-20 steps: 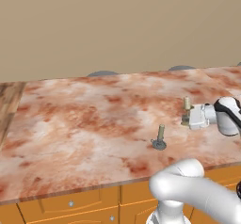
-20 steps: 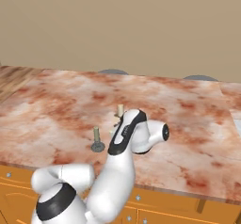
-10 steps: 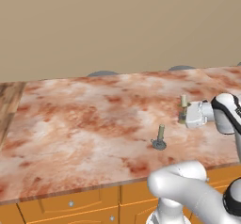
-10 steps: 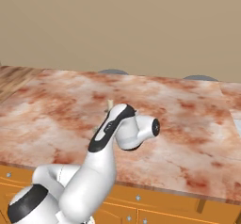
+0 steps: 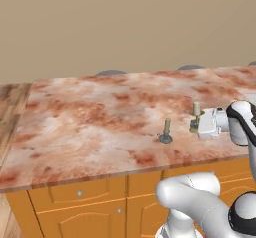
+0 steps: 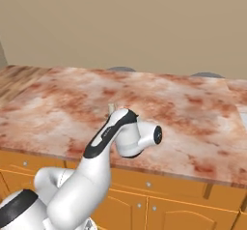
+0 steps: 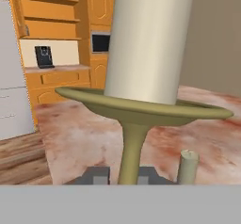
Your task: Pick the candle and candle from the dining table and place them in the open cabinet. Close the cabinet after placing the objects.
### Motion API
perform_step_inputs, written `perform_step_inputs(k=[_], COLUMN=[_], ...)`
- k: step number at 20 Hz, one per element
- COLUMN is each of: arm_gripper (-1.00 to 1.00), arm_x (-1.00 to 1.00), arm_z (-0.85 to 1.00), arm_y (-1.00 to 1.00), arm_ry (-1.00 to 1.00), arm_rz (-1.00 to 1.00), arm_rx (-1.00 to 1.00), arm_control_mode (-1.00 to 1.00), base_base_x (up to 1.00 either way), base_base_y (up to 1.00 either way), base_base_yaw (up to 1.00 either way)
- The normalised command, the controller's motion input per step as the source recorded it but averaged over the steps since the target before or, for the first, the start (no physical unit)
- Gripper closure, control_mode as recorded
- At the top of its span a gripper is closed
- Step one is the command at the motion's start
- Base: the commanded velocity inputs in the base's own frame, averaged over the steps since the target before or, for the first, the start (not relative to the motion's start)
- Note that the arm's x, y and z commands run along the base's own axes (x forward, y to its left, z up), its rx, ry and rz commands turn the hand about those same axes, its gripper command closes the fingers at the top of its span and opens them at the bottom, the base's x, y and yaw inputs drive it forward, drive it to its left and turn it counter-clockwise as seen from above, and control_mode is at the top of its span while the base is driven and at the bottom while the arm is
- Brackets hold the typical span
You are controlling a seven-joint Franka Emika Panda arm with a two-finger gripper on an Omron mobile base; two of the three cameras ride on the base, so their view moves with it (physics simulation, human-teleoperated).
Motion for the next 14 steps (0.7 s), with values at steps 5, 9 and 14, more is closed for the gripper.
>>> perform_step_inputs(k=[5, 9, 14], arm_gripper=[1.0, 1.0, 1.0], arm_x=[0.0, 0.0, 0.0], arm_z=[0.0, 0.0, 0.0], arm_y=[0.0, 0.0, 0.0], arm_ry=[0.0, 0.0, 0.0], arm_rz=[0.0, 0.0, 0.0], arm_rx=[0.0, 0.0, 0.0], arm_control_mode=[1.0, 1.0, 1.0], base_base_x=[-0.51, -0.26, -0.03], base_base_y=[0.81, 1.0, 1.0], base_base_yaw=[0.17, 0.21, 0.22])
